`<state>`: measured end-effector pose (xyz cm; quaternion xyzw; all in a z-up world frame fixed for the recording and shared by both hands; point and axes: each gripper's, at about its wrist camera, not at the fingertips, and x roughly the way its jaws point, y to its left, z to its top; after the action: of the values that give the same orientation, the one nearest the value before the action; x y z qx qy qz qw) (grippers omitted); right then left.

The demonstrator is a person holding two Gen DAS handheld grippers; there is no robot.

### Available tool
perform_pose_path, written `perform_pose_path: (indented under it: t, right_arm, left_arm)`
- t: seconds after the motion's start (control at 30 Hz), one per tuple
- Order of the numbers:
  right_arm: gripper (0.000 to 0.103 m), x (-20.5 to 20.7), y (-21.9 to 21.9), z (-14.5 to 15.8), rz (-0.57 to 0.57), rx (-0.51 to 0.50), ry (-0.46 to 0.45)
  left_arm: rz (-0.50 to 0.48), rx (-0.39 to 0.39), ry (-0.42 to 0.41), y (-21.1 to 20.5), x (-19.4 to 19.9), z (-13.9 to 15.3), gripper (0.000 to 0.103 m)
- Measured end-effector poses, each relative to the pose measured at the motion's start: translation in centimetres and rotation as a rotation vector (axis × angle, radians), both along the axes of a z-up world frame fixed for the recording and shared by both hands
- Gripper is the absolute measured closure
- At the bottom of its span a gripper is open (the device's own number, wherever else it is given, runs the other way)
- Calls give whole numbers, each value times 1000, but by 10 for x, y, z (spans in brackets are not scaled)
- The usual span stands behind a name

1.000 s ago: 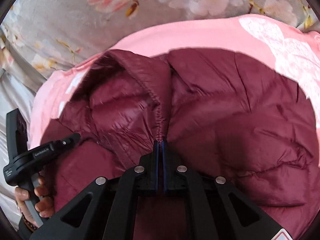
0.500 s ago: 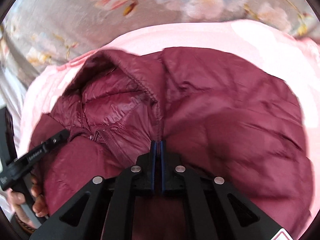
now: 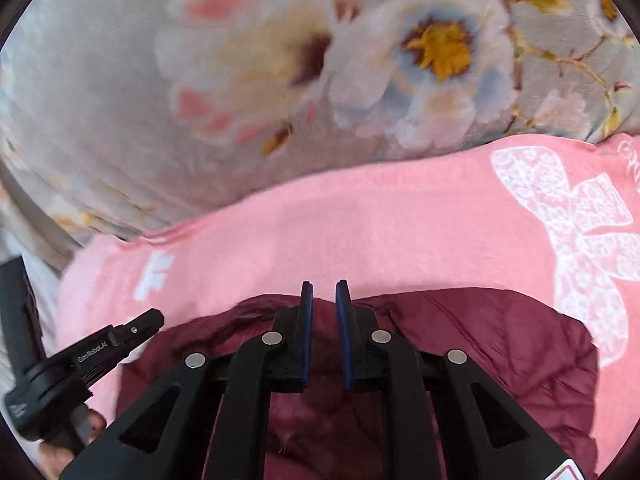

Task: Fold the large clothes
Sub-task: 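Fold the jacket over toward the collar and press it down with both tools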

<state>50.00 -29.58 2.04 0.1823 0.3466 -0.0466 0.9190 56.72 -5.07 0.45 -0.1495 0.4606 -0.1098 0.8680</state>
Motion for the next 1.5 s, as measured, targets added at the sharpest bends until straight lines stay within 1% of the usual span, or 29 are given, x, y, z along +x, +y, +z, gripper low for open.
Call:
perform_pose_path:
  t: [0.07, 0.13, 0.17, 0.23, 0.27, 0.3, 0.33, 0.37, 0.4, 0.47, 0.5, 0.53, 0.63, 0.73, 0.8, 0.93, 1.0, 1.2, 1.5]
  right_arm:
    - [89, 15, 8, -18, 33, -16, 70]
    - [92, 12, 14, -36, 88, -54, 126]
    - [92, 7, 16, -41, 106, -90, 139]
    - [93, -3, 16, -50, 122, -163, 160]
    - [96, -6, 13, -55, 125, -178, 173]
    - [101, -9, 7, -62, 125, -187, 187]
    - [103, -11, 6, -66, 129, -188, 190]
    - [103, -12, 3, -70, 136, -184, 189]
    - [103, -12, 1, -72, 143, -178, 181]
    - [103, -13, 1, -74, 150, -182, 169]
    - [103, -15, 3, -76, 154, -201, 158]
    - [103, -18, 6, -78, 158, -229, 143]
    - [103, -20, 13, -81, 149, -281, 110]
    - [103, -21, 13, -81, 146, -288, 101]
    - [103, -20, 11, -81, 146, -276, 97]
    - [103, -21, 9, -82, 145, -258, 91]
    - [103, -20, 10, -82, 145, -261, 91]
    - [103, -20, 11, -81, 145, -274, 91]
    - [103, -20, 13, -81, 144, -268, 90]
  left_arm:
    - [-17, 6, 66, -1, 8, -23, 90]
    - [-36, -11, 94, 5, 5, -37, 91]
    - [-57, -6, 100, 8, 3, -43, 91]
    - [-96, 37, 86, 13, -4, -50, 91]
    - [-109, 54, 81, 13, -7, -52, 91]
    - [-130, 90, 70, 12, -11, -56, 91]
    - [-139, 109, 61, 10, -14, -57, 91]
    - [-155, 142, 40, 7, -18, -59, 91]
    - [-173, 193, 5, 1, -23, -61, 91]
    - [-187, 253, -41, -5, -28, -63, 91]
    - [-187, 274, -67, -7, -32, -65, 91]
    - [-183, 283, -89, -7, -35, -66, 91]
    - [-175, 266, -109, -2, -38, -66, 91]
    - [-171, 244, -111, 4, -38, -67, 91]
    - [-171, 264, -118, -1, -38, -68, 91]
    - [-173, 346, -134, -17, -40, -68, 91]
    - [-173, 371, -138, -21, -40, -68, 91]
    - [-174, 403, -143, -25, -41, -67, 91]
    - [-178, 412, -145, -27, -41, -66, 91]
